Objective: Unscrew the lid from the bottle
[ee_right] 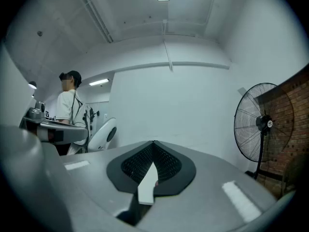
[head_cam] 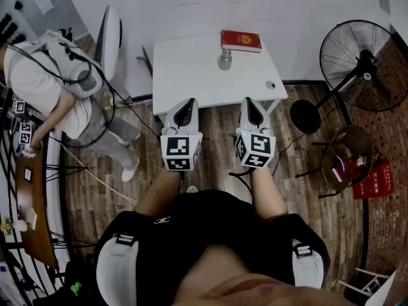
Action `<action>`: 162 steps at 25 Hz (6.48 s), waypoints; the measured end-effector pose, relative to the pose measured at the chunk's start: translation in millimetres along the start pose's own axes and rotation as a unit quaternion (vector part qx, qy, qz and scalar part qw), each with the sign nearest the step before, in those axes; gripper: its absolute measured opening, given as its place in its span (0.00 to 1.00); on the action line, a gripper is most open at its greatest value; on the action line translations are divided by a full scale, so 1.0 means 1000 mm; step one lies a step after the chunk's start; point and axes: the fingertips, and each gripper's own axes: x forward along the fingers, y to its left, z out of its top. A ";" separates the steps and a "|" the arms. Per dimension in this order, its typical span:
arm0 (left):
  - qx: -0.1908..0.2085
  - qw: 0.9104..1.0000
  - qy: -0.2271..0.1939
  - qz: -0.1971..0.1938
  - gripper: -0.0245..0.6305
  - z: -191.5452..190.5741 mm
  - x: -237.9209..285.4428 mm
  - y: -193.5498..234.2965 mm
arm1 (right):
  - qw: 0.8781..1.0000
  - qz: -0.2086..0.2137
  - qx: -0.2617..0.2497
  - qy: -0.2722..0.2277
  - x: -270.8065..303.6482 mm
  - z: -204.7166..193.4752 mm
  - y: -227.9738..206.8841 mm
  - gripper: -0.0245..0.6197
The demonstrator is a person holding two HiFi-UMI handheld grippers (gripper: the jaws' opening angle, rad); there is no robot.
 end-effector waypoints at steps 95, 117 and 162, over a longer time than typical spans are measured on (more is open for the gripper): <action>0.051 0.928 0.238 -0.281 0.54 -0.304 0.503 -0.009 | 0.630 0.575 -0.403 0.333 0.440 -0.298 -0.109 0.42; 0.048 0.924 0.245 -0.291 0.54 -0.304 0.502 -0.007 | 0.919 0.235 0.034 0.313 0.455 -0.248 -0.113 0.50; 0.053 0.921 0.246 -0.299 0.54 -0.304 0.503 -0.006 | 0.928 0.245 0.005 0.282 0.457 -0.256 -0.108 0.51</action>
